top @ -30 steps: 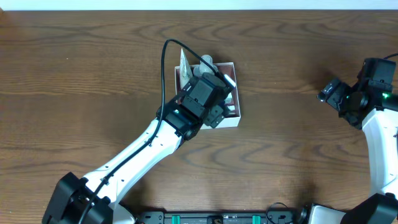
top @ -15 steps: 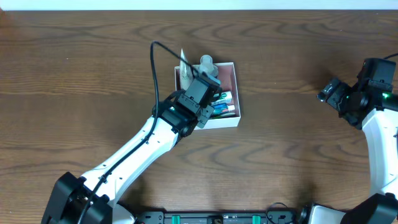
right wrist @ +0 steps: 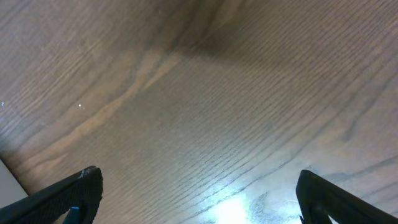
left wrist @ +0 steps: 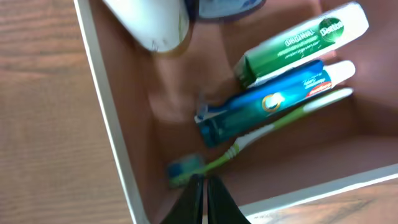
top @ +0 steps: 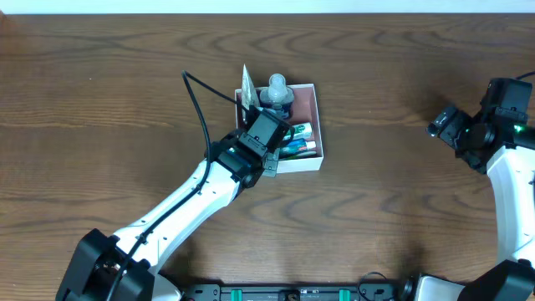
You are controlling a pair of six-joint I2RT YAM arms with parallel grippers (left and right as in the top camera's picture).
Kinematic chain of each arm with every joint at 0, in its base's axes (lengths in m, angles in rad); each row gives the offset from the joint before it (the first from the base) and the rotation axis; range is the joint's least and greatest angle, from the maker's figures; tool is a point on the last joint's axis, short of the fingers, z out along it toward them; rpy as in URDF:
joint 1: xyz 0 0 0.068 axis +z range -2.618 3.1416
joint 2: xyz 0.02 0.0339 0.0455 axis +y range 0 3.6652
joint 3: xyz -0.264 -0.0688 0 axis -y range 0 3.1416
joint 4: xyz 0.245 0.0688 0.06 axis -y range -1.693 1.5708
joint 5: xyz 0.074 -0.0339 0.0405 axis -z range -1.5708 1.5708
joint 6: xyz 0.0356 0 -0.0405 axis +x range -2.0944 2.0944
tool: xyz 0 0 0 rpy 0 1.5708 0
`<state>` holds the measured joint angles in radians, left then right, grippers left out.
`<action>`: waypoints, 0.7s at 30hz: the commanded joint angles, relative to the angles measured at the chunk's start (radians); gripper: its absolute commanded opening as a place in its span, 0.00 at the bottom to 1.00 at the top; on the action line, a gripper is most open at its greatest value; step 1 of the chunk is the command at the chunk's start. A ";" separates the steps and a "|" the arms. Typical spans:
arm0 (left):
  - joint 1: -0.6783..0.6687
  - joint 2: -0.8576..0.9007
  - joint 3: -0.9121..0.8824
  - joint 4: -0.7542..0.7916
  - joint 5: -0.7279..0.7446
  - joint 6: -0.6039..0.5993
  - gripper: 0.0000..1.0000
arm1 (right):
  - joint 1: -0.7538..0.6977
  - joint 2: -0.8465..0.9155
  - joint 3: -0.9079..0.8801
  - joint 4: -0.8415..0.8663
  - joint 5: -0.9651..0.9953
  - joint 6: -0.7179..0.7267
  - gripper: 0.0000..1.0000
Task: Pack container
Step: 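Carry the razor into the box and lower it onto the toothpaste, then open the left gripper and release the razor in the box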
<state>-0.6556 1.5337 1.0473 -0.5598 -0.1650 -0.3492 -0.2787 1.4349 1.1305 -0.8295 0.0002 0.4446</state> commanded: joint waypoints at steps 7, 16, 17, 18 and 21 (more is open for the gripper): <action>0.016 -0.002 -0.010 -0.035 -0.013 -0.109 0.06 | -0.005 -0.008 0.012 -0.001 0.011 0.011 0.99; 0.017 0.003 -0.010 -0.058 -0.039 -0.135 0.06 | -0.005 -0.008 0.012 -0.001 0.011 0.011 0.99; 0.018 0.007 -0.010 -0.060 -0.039 -0.135 0.06 | -0.005 -0.008 0.012 -0.001 0.011 0.011 0.99; 0.018 0.012 -0.010 -0.061 -0.039 -0.136 0.06 | -0.005 -0.008 0.012 -0.001 0.011 0.011 0.99; 0.024 0.032 -0.010 -0.061 -0.039 -0.136 0.06 | -0.005 -0.008 0.012 -0.001 0.011 0.011 0.99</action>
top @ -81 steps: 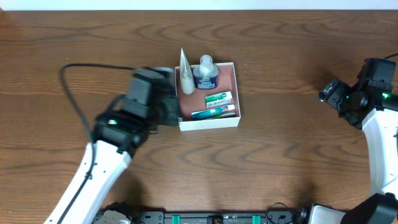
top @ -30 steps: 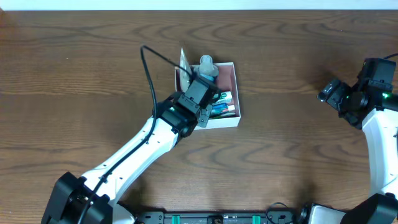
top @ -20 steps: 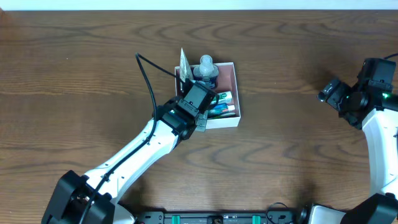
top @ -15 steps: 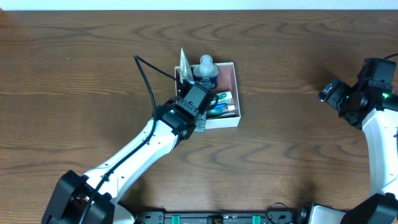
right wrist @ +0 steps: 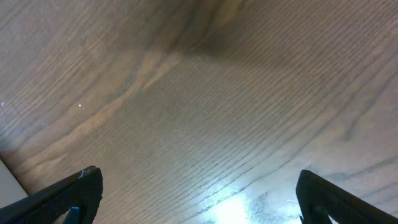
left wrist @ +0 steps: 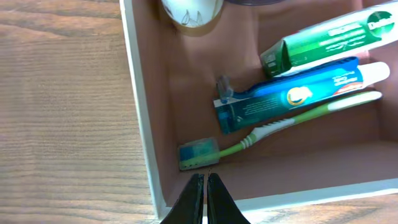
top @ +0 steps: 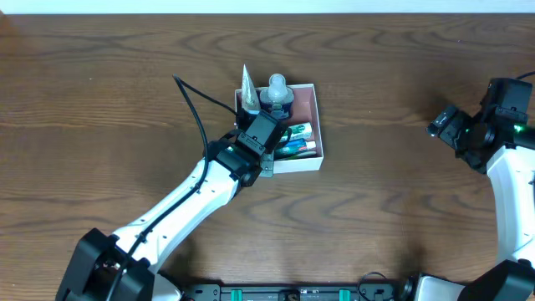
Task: Pack container
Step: 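Open the left gripper and release the razor in the box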
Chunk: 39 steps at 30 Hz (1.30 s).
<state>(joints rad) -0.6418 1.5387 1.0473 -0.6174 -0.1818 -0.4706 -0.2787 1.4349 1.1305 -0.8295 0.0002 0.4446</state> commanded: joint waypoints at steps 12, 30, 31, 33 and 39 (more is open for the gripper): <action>0.068 0.059 -0.010 -0.011 -0.021 -0.018 0.06 | -0.005 -0.008 0.012 -0.001 0.011 0.011 0.99; 0.083 0.059 -0.010 -0.018 -0.022 -0.017 0.06 | -0.005 -0.008 0.012 -0.001 0.011 0.011 0.99; 0.083 0.059 -0.010 -0.018 -0.022 -0.017 0.06 | -0.005 -0.008 0.012 -0.001 0.011 0.011 0.99; 0.082 0.058 -0.010 -0.018 -0.021 -0.017 0.06 | -0.005 -0.008 0.012 -0.001 0.011 0.011 0.99; 0.082 0.022 0.024 -0.035 -0.021 0.006 0.06 | -0.005 -0.008 0.012 -0.001 0.011 0.011 0.99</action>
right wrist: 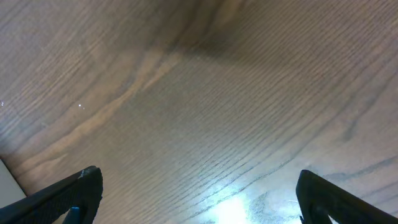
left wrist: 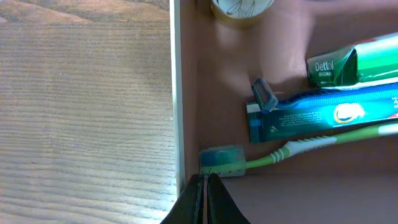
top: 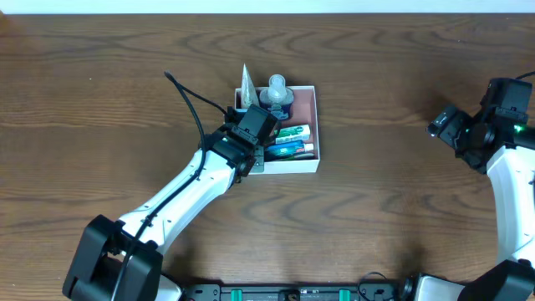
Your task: Pack container
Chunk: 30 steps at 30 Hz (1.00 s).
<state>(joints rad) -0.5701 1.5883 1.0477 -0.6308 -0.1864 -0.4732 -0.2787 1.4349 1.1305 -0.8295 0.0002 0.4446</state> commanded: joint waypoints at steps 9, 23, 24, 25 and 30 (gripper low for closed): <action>0.011 -0.190 0.039 -0.050 -0.017 0.027 0.06 | -0.005 -0.008 0.012 -0.001 0.011 0.011 0.99; 0.011 -0.470 0.039 -0.107 -0.017 0.034 0.17 | -0.005 -0.008 0.012 -0.001 0.011 0.011 0.99; 0.011 -0.497 0.039 -0.115 -0.017 0.034 0.24 | -0.005 -0.008 0.012 -0.001 0.011 0.011 0.99; 0.011 -0.525 0.039 -0.124 -0.017 0.035 0.27 | -0.005 -0.008 0.012 -0.001 0.011 0.011 0.99; 0.011 -0.686 0.039 -0.170 -0.017 0.035 0.41 | -0.005 -0.008 0.012 -0.001 0.011 0.011 0.99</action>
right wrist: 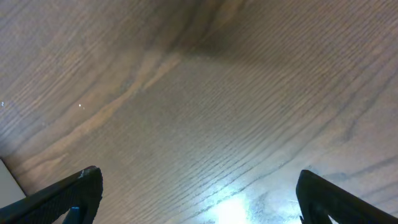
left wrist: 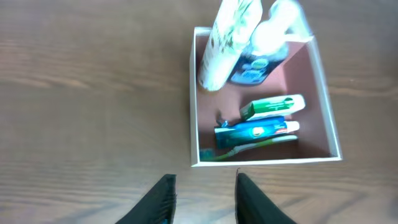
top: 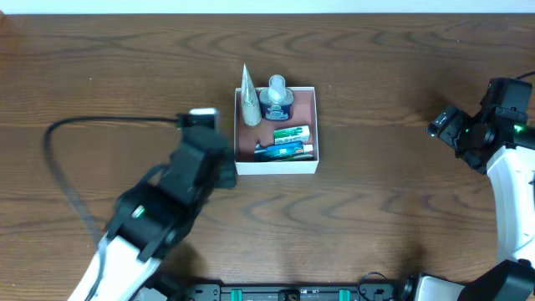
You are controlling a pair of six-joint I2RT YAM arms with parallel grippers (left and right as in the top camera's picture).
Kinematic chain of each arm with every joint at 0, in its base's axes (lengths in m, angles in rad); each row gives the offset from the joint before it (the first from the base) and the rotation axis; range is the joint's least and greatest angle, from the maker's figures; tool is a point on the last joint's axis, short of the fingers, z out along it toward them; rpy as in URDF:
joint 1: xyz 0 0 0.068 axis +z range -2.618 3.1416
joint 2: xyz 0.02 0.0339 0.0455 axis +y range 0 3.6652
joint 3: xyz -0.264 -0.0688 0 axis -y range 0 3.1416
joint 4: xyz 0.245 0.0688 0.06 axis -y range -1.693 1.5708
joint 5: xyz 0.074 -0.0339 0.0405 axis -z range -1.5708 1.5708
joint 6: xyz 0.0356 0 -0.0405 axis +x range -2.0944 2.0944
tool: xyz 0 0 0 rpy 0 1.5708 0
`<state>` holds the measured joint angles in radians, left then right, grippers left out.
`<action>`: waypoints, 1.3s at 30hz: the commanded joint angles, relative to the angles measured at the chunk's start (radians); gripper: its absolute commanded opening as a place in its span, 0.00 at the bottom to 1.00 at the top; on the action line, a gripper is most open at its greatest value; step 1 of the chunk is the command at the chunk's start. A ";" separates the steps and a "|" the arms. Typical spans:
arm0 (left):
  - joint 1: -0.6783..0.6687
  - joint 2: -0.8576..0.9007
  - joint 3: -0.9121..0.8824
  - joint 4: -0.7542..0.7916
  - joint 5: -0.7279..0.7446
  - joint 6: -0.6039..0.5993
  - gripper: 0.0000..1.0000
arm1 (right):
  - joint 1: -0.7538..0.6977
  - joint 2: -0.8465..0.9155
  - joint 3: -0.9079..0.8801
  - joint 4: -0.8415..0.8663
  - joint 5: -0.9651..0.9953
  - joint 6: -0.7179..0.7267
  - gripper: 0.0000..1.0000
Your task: Pack container
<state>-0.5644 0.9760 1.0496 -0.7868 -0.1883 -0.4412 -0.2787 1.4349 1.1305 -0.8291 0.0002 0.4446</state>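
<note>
The white-walled box (top: pixel 276 168) with a brown floor stands mid-table. It holds a white cone-shaped tube (top: pixel 248 102), a bottle (top: pixel 276 95), a green Dettol pack (top: pixel 292 132), a blue toothpaste pack (left wrist: pixel 255 130) and a green toothbrush (left wrist: pixel 258 145) along the front wall. My left gripper (left wrist: pixel 202 190) hangs open and empty above the table, in front of the box's front-left corner (left wrist: pixel 196 163); in the overhead view the arm is blurred (top: pixel 213 163). My right gripper (right wrist: pixel 199 199) is wide open over bare wood at the far right (top: pixel 443 125).
A black cable (top: pixel 100 124) loops over the table to the left of the box. The wooden table (top: pixel 376 217) runs wide around the box on all sides.
My left gripper was shut low at the box's left wall by the toothbrush head. Now it is open, higher and back in front-left of the box. The right arm has not moved.
My left gripper stood shut inside the box just by the toothbrush head, then shut nearer the front-left corner, then shut at the left wall with the brush head against it. Now it is open and clear of the box, all items lying inside.
</note>
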 commanded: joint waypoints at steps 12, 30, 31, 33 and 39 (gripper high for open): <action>0.005 -0.380 0.037 -0.138 -0.066 0.144 0.98 | -0.005 -0.008 0.012 -0.002 0.011 0.011 0.99; 0.092 -0.475 0.000 -0.220 -0.287 0.175 0.98 | -0.005 -0.008 0.012 -0.002 0.011 0.011 0.99; 0.121 -0.480 -0.009 -0.208 -0.269 0.175 0.98 | -0.005 -0.008 0.012 -0.002 0.011 0.011 0.99; 0.193 -0.498 -0.030 -0.169 -0.219 0.175 0.98 | -0.005 -0.008 0.012 -0.001 0.011 0.011 0.99; 0.351 -0.616 -0.179 0.060 -0.064 0.191 0.98 | -0.005 -0.008 0.012 -0.002 0.011 0.011 0.99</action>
<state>-0.2543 0.4122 0.9360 -0.7795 -0.3470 -0.2775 -0.2787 1.4349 1.1305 -0.8295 0.0002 0.4446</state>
